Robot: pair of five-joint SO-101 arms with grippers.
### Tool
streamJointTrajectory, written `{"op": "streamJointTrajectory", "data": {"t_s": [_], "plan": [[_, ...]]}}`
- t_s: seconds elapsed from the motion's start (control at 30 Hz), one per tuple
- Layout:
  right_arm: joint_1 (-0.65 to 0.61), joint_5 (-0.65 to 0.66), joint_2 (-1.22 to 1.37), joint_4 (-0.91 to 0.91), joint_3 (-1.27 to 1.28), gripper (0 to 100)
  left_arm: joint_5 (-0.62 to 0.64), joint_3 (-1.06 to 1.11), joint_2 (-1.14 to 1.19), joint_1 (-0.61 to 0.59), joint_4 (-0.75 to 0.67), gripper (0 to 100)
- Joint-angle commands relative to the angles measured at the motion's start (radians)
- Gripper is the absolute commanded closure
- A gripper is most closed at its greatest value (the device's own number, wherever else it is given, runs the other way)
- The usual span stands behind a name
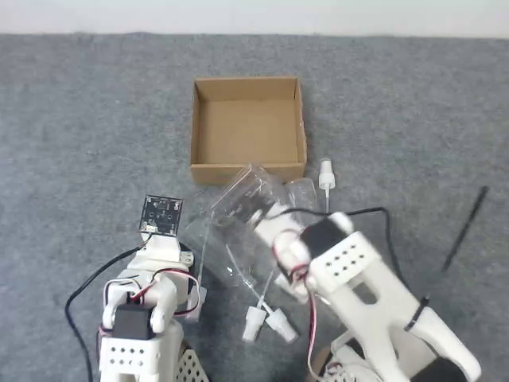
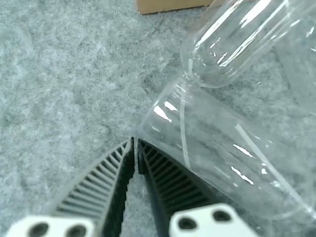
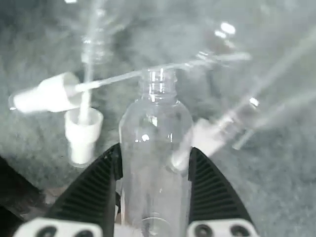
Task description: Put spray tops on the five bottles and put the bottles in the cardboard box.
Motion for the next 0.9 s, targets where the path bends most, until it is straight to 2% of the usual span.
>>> {"op": "streamJointTrajectory", "data": {"t_s": [0.0,0.2,0.43,0.63,0.87], "plan": [[0.096,0.02,-0.01,0.038,-0.098,97.4,0.002,-0.016,-0.021,0.0,-0.003,99],[0.219,0.132,-0.01,0.036,-0.103,97.5,0.002,-0.016,-0.021,0.0,-0.003,99],[0.417,0.219,-0.01,-0.004,-0.104,97.4,0.002,-0.016,-0.021,0.0,-0.003,99],[0.575,0.244,-0.001,-0.114,-0.104,97.2,0.002,-0.016,-0.021,0.0,-0.003,99],[0.685,0.241,0.001,-0.217,-0.098,97.2,0.002,-0.016,-0.021,0.0,-0.003,99]]}}
